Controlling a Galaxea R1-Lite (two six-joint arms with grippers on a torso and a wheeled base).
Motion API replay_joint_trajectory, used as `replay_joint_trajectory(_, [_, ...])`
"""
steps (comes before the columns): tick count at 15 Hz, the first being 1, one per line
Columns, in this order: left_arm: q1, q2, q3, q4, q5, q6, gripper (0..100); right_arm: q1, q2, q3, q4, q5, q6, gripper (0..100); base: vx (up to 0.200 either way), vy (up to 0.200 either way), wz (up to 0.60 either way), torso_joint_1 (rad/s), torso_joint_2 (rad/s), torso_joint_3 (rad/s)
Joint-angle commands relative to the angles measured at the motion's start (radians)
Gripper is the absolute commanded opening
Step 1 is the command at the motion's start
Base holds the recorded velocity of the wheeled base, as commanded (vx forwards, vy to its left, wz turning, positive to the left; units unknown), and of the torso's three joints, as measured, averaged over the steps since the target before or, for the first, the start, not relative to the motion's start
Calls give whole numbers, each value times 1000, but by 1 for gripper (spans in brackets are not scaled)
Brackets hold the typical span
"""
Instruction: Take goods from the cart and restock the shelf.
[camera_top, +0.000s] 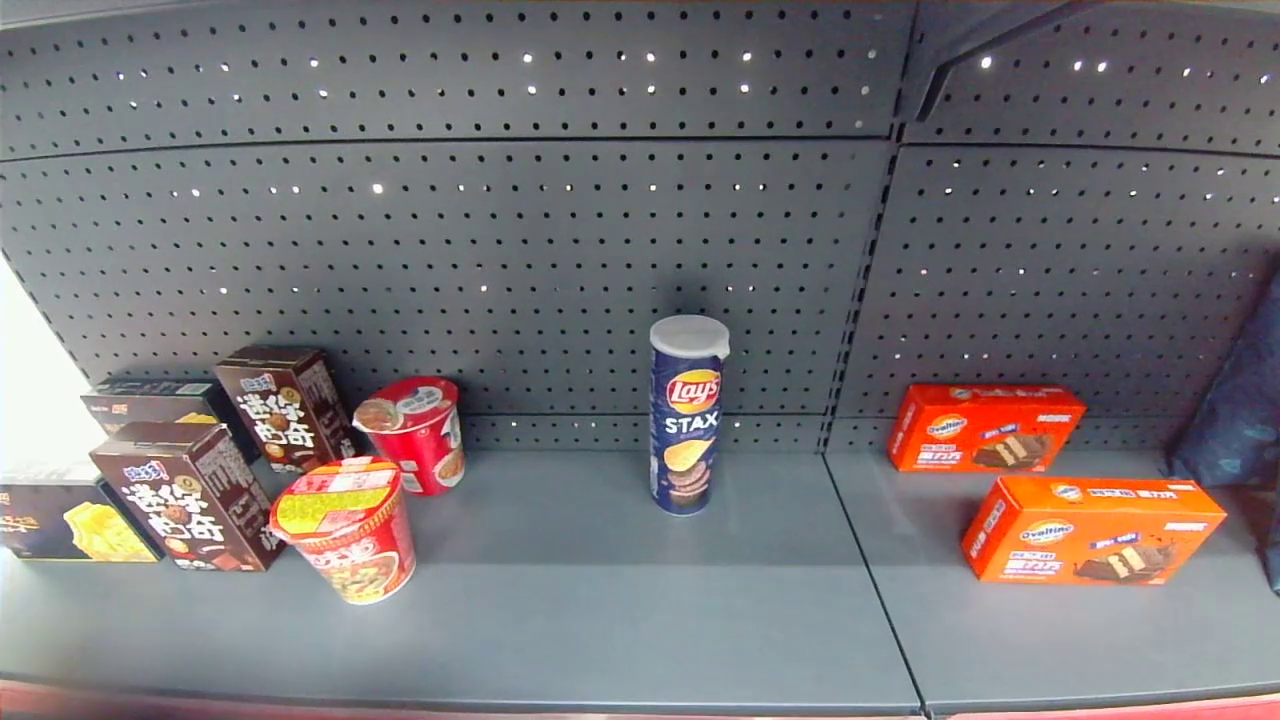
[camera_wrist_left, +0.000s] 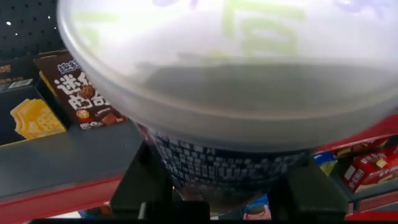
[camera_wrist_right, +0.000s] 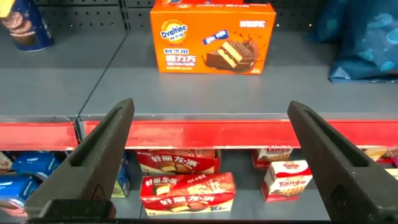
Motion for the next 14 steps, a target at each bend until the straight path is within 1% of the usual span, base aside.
replay_joint_trajectory(1, [0,2,-2,0,0,0,0,0,1,0,0,0,0,100,0,0,0,0,0,0])
replay_joint_trajectory(3, [0,-8,-6,0,-1,0,0,12,33,0,3,8,-9,100,0,0,0,0,0,0])
replay_joint_trajectory(4, [-3,-8,-6,-2,-1,0,0,12,99,0,0,-1,-2,100,0,0,0,0,0,0])
replay_joint_trajectory(5, [-4,-6,-17,-2,-3,0,0,34,222,-120,-42,31,7,100,0,0,0,0,0,0])
replay_joint_trajectory(6, [-9,-8,-18,-2,-4,1,0,107,431,-344,-13,100,-25,100,0,0,0,0,0,0])
replay_joint_trajectory(7, [-18,-11,-5,-2,-4,5,0,166,468,-379,43,138,-125,100,0,0,0,0,0,0])
replay_joint_trajectory(8, [-23,-15,-3,-2,-4,6,0,201,489,-383,73,137,-167,100,0,0,0,0,0,0])
replay_joint_trajectory(9, [-26,-31,-15,-3,-4,5,0,232,543,-390,84,152,-161,100,0,0,0,0,0,0])
replay_joint_trajectory(10, [-26,-34,-34,-2,-4,1,0,290,601,-400,55,232,-134,100,0,0,0,0,0,0])
replay_joint_trajectory(11, [-26,-34,-48,0,-4,0,0,334,646,-411,6,281,-82,100,0,0,0,0,0,0])
replay_joint_trajectory(12, [-24,-34,-60,3,-3,0,0,371,702,-426,-37,298,-19,100,0,0,0,0,0,0])
replay_joint_trajectory(13, [-24,-26,-71,3,-3,0,0,402,756,-443,-59,310,15,100,0,0,0,0,0,0])
replay_joint_trajectory(14, [-24,-11,-66,3,-3,-2,0,449,837,-466,-83,345,27,100,0,0,0,0,0,0])
